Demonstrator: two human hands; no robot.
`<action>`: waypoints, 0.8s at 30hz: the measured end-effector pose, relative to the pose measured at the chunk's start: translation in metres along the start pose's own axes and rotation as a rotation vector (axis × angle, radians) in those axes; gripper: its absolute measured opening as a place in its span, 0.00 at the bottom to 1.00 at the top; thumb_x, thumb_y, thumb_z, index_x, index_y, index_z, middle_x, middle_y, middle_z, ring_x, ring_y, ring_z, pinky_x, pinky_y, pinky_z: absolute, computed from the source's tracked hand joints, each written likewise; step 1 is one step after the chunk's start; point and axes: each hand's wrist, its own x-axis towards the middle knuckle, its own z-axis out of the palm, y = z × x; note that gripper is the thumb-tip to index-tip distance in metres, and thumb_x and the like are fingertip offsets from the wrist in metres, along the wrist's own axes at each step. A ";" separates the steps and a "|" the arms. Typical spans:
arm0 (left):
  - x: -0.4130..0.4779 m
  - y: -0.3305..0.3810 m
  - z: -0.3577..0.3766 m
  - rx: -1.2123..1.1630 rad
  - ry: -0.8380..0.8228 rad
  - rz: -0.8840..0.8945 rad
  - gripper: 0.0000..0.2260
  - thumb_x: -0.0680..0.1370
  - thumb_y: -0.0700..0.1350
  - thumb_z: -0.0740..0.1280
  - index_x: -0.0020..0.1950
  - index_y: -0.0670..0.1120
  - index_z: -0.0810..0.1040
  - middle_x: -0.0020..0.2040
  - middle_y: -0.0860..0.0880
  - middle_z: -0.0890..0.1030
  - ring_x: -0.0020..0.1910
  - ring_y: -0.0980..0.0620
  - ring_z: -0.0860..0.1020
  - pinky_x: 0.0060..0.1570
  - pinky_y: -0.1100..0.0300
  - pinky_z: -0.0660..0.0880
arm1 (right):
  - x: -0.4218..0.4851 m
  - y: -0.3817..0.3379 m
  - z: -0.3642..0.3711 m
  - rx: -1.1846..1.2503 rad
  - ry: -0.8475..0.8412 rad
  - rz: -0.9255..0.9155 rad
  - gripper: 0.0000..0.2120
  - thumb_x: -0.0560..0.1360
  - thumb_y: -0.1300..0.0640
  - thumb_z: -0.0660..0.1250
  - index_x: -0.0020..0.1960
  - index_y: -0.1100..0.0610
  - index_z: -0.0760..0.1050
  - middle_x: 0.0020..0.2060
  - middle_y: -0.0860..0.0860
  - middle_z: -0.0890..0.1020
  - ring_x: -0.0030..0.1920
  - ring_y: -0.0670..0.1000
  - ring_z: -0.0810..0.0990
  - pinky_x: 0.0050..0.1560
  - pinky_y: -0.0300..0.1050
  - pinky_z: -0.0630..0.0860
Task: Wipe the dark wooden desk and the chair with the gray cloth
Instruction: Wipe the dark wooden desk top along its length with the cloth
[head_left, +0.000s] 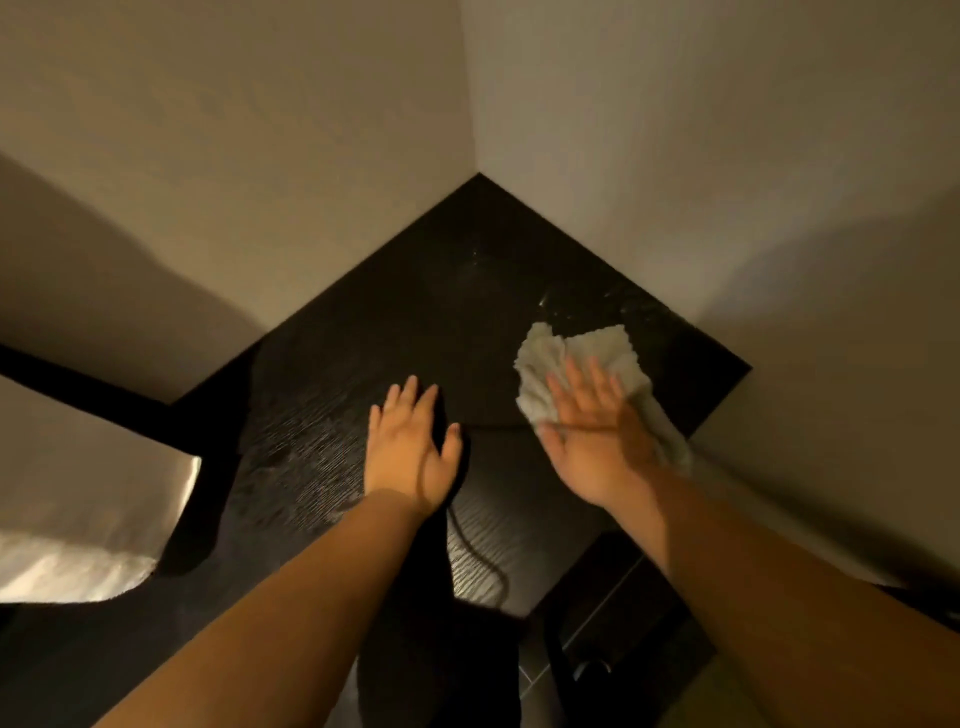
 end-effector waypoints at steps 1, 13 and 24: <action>0.002 0.018 0.005 -0.009 -0.021 0.058 0.31 0.81 0.60 0.58 0.83 0.51 0.65 0.85 0.46 0.59 0.84 0.45 0.54 0.82 0.46 0.46 | -0.015 -0.015 0.003 0.035 -0.005 -0.058 0.34 0.82 0.39 0.49 0.83 0.54 0.61 0.84 0.57 0.57 0.84 0.61 0.50 0.83 0.59 0.44; 0.011 0.051 0.035 0.161 0.014 0.168 0.32 0.83 0.66 0.49 0.86 0.56 0.53 0.87 0.48 0.50 0.85 0.44 0.45 0.83 0.43 0.43 | 0.012 0.112 -0.018 -0.014 -0.031 0.121 0.40 0.81 0.33 0.46 0.86 0.52 0.47 0.85 0.55 0.51 0.84 0.58 0.49 0.83 0.56 0.43; 0.013 0.048 0.039 0.154 0.031 0.158 0.32 0.83 0.64 0.50 0.86 0.56 0.55 0.87 0.49 0.52 0.85 0.46 0.46 0.83 0.41 0.46 | 0.000 0.120 -0.014 0.059 -0.037 -0.025 0.36 0.80 0.33 0.52 0.83 0.49 0.61 0.85 0.51 0.53 0.84 0.57 0.49 0.82 0.60 0.54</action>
